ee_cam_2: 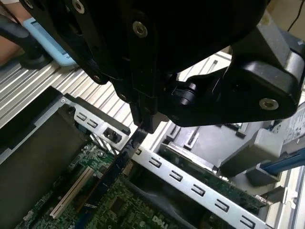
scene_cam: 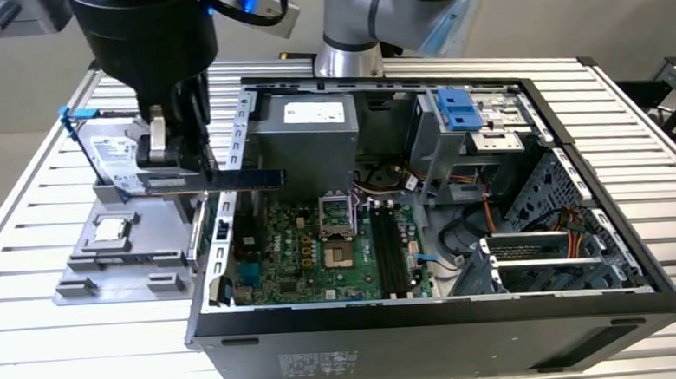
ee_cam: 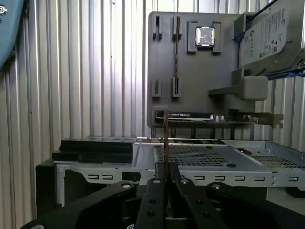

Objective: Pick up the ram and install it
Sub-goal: 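Pick up the ram and move it above insertion slot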

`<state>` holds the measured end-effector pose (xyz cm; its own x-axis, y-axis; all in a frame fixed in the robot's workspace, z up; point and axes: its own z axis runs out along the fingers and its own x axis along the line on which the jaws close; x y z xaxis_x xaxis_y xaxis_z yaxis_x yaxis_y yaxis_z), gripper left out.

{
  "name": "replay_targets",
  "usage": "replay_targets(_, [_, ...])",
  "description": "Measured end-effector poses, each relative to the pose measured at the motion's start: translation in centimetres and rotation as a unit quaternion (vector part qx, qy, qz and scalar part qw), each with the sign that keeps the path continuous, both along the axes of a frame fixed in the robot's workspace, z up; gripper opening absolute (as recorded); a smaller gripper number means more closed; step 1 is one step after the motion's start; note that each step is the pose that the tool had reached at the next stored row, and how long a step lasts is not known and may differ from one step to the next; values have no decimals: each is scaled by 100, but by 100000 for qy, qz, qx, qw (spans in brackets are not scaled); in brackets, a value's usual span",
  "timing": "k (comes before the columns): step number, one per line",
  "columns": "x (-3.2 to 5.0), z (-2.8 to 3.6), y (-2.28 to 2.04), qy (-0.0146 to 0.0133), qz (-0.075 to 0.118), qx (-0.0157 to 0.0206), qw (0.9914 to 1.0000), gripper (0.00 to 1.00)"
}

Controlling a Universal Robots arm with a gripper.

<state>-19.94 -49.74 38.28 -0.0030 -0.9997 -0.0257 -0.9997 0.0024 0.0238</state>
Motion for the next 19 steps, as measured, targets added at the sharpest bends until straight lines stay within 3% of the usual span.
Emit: replay_targets(19, [837, 0, 0, 115, 1, 0, 100000, 0])
